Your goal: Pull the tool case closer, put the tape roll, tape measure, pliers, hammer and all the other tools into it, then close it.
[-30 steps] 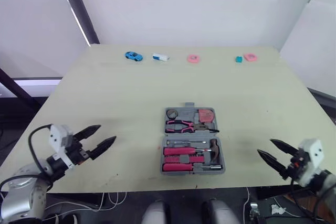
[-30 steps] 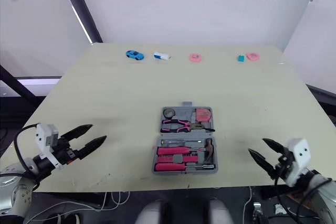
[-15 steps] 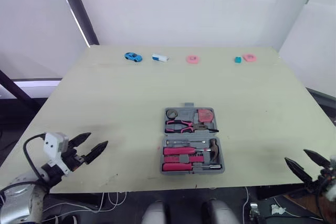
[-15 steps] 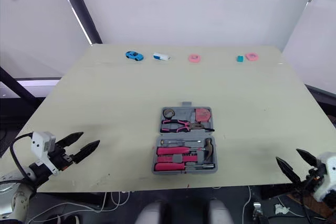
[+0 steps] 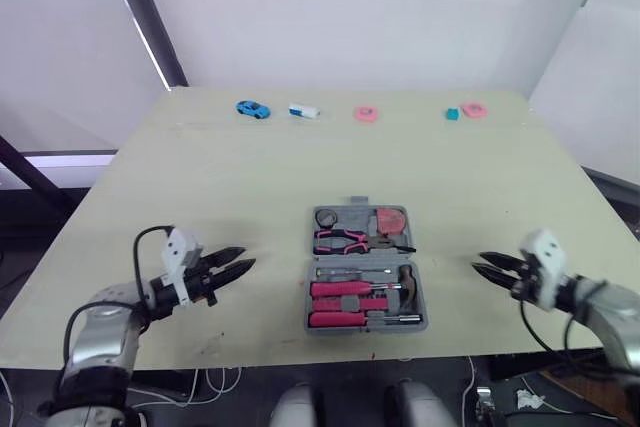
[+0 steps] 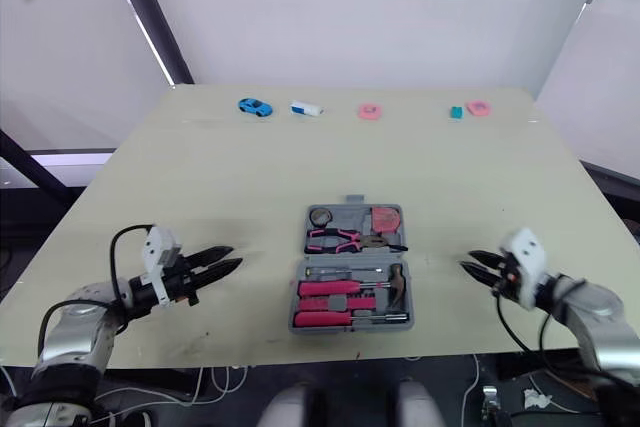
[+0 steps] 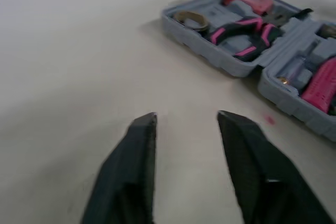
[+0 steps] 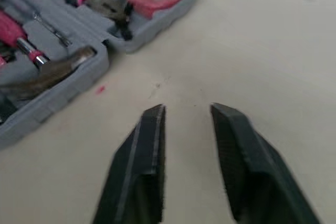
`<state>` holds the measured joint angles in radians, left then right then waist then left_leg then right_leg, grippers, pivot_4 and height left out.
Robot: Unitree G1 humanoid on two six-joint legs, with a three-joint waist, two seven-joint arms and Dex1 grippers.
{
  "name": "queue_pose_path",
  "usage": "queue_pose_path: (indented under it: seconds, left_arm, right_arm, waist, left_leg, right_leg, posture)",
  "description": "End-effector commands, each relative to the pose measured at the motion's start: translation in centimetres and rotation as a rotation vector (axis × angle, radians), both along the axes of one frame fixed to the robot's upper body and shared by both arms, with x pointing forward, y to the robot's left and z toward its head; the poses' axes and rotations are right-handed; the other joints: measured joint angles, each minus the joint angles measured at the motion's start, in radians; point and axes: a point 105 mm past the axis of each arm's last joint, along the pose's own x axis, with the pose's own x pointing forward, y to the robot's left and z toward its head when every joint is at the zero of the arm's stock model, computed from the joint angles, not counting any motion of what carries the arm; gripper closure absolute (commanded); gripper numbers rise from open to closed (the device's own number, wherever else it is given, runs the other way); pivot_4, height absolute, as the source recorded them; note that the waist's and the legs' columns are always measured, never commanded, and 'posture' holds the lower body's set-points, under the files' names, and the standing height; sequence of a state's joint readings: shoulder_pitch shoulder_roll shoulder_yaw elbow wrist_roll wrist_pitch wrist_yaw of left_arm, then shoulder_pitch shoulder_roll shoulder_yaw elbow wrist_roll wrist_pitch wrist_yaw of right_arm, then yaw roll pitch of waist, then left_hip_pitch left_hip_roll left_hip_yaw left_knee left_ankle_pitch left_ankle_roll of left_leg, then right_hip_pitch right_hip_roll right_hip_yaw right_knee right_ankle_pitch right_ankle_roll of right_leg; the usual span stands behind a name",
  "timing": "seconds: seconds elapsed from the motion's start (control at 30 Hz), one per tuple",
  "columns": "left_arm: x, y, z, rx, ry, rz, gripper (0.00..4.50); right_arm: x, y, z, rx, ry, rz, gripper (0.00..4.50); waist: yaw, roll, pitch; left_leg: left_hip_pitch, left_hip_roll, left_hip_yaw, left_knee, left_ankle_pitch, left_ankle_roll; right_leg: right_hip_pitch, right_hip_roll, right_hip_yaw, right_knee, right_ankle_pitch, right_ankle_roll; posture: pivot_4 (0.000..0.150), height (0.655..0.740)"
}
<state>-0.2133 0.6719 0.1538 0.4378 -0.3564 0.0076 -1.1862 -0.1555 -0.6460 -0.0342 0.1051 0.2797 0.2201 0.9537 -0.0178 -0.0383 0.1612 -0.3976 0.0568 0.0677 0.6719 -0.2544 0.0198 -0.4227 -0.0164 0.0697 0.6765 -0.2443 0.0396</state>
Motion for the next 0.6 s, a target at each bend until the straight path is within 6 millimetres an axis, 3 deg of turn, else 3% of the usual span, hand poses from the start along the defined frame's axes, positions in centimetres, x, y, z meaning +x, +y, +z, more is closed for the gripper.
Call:
queue_pose_path:
  seconds: [0.03, 0.1, 0.6]
  left_arm:
    - [0.2, -0.5, -0.2, 0.035, 0.012, -0.075, 3.89]
    - [0.3, -1.1, -0.5, 0.044, 0.034, -0.119, 4.45]
    - [2.6, -4.6, -1.5, 0.041, 0.167, -0.273, 4.45]
  right_arm:
    - [1.3, 1.2, -0.4, -0.058, 0.001, 0.051, 4.47]
    - [1.9, 2.4, -0.7, -0.078, 0.012, 0.094, 4.5]
    - [3.2, 6.3, -2.3, -0.143, 0.033, 0.221, 4.5]
  waist:
    - [0.001, 0.0, 0.0]
    - [0.003, 0.0, 0.0]
    - [0.0, 0.0, 0.0]
  left_leg:
    - [0.0, 0.0, 0.0, 0.0, 0.0, 0.0]
    - [-0.001, 0.0, -0.001, -0.001, 0.0, 0.0]
    - [-0.002, -0.001, -0.001, -0.001, 0.0, 0.0]
  right_leg:
    - [0.0, 0.0, 0.0, 0.0, 0.001, 0.001]
    - [0.0, 0.0, 0.0, -0.001, 0.002, 0.003]
    - [-0.001, 0.001, 0.0, -0.001, 0.002, 0.004]
  posture:
    - [0.15, 0.74]
    - [0.15, 0.74]
    - [0.15, 0.74]
